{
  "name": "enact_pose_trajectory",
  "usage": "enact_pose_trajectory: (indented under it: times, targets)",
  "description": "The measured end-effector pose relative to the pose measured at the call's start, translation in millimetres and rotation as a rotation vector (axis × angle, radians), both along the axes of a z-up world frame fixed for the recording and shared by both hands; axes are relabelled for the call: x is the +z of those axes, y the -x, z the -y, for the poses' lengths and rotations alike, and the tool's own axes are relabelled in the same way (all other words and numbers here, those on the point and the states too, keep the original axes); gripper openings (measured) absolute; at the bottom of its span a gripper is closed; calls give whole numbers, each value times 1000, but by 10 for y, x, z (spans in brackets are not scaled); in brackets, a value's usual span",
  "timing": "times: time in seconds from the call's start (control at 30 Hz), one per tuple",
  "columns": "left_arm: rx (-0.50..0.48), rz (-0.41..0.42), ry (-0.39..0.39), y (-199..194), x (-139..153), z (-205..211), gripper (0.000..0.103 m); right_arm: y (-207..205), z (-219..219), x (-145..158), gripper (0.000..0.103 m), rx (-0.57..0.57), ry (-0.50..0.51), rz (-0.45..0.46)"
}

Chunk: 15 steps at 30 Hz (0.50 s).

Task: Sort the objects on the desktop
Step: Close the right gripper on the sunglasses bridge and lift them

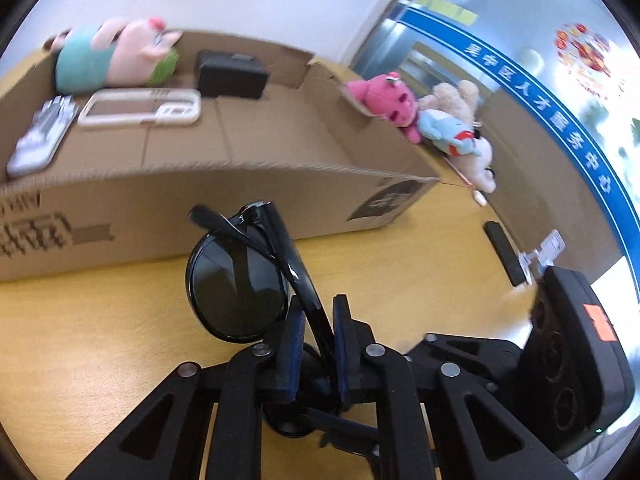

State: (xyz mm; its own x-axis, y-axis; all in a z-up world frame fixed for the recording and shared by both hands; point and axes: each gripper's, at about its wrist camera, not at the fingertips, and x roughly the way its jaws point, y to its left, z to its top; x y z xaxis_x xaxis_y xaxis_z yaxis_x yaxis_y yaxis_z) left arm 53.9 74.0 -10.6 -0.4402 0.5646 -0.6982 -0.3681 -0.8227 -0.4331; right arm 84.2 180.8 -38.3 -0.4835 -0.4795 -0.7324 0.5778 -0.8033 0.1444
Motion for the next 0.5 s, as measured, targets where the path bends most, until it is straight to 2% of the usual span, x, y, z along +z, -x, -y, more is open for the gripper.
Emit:
enact_pose_trajectory:
  times: [0.2,0.23,0.5]
  targets:
    - [-60,-104,21,-99,383,-154,8,30,-64,238,30,-39,67,-63]
    - [-66,-117,21,-95,447,-185,7,29,-88,298,20,-46,84,-79]
    - [-149,-240,12,91,1147,-330,6,152,-297,919,17,-123,171,-212]
